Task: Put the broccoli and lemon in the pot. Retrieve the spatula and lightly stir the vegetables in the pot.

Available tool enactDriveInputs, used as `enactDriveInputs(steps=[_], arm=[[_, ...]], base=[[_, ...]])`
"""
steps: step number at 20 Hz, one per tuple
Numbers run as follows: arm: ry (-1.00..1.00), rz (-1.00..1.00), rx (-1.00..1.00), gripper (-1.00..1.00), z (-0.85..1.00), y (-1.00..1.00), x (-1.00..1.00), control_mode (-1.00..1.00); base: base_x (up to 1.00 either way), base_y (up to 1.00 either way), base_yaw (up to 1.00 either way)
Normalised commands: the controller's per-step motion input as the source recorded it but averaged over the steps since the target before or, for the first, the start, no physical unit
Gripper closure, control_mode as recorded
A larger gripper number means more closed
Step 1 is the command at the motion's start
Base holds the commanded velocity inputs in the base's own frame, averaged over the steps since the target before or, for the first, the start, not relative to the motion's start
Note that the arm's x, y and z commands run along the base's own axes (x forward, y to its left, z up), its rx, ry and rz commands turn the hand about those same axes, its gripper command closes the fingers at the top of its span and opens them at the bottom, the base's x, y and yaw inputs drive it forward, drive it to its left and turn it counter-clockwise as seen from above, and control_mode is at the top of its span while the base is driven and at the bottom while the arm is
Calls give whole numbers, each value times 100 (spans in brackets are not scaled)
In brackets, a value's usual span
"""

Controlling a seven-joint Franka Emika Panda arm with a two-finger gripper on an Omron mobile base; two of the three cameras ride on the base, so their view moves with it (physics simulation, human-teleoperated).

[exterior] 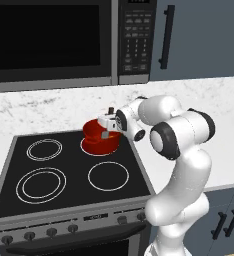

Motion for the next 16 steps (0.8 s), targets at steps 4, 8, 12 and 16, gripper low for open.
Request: enactDriveInputs(steps=[4, 8, 12, 16], arm=[[8, 0, 5, 100, 7, 2, -15, -100], [0, 0, 5, 100, 23, 18, 0, -100], [-5, 0, 1, 100, 5, 20, 7, -100], [-16, 0, -4, 100, -22, 9, 21, -100]], base=[[0, 0, 0], [0, 0, 0], [0, 0, 0], [0, 0, 0]])
